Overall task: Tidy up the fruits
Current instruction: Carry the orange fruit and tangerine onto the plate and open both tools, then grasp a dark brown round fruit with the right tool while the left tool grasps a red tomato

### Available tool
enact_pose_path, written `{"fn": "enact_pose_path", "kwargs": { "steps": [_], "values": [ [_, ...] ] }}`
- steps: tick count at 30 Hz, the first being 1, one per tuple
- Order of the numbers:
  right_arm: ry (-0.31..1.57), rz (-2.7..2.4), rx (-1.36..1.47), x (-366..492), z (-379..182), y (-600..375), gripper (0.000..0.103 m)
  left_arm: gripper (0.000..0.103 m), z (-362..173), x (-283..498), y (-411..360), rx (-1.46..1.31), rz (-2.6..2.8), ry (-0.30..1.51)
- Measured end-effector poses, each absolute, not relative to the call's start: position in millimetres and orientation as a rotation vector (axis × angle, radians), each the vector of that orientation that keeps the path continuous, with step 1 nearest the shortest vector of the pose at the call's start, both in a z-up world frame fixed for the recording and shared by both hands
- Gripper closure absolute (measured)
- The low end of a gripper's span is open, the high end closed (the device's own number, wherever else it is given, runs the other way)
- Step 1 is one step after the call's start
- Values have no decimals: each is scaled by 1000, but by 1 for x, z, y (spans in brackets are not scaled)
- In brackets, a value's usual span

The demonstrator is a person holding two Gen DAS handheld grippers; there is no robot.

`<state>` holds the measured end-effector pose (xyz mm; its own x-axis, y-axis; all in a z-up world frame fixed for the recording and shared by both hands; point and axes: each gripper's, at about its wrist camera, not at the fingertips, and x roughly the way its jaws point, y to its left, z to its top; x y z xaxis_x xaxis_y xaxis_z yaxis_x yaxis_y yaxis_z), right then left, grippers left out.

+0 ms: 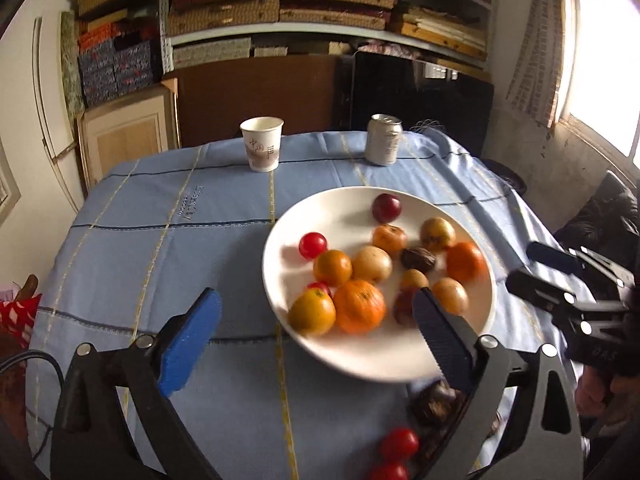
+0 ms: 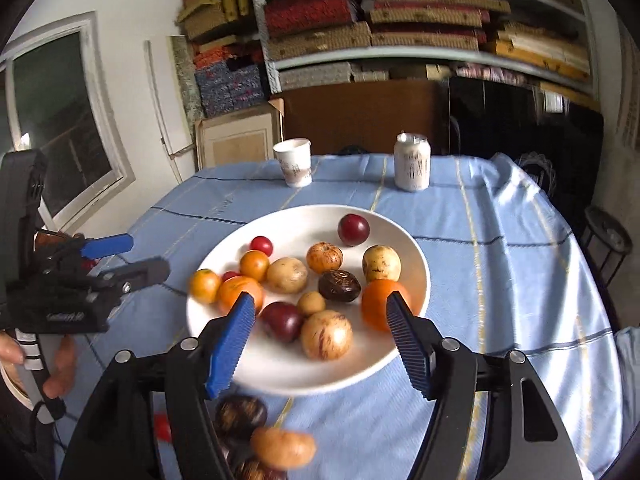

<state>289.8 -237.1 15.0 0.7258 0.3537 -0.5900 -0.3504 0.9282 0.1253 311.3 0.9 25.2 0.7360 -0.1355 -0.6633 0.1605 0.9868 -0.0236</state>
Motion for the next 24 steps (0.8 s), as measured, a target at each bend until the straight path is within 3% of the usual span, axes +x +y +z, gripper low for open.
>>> {"fn": "enact_pose_path", "kwargs": {
  "steps": [7, 13, 19, 24],
  "values": [
    [677, 530, -122, 235, 5, -231, 32, 8, -6, 239, -2, 50, -259, 753],
    [827, 549, -94, 222, -31, -233, 31, 8, -29, 225, 4, -20, -293, 843],
    [900, 561, -134, 219, -51, -225, 31, 8, -31, 207, -7, 53, -279, 805],
    [937, 567, -147, 220, -62, -221, 43, 8, -32, 207, -5, 48, -271, 815]
  ]
}}
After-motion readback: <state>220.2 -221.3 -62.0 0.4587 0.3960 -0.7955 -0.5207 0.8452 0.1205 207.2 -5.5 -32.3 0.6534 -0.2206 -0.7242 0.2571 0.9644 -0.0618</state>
